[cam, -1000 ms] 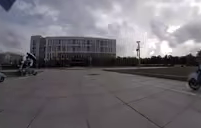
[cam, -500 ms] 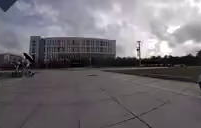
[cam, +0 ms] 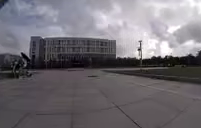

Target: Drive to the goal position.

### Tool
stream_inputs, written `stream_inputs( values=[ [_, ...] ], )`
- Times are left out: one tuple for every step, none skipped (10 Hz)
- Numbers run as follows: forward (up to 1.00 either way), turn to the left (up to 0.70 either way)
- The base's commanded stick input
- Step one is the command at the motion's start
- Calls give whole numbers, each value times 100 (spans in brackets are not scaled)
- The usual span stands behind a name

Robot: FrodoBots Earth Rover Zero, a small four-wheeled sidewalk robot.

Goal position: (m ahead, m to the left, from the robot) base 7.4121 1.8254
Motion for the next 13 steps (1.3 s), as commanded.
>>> stream_inputs(
  values=[
    [70, 0],
    [70, 0],
    [70, 0],
    [70, 0],
    [70, 0],
    [70, 0],
    [70, 0],
    [70, 0],
    [70, 0],
    [70, 0],
    [70, 0],
    [70, 0],
    [70, 0]
  ],
)
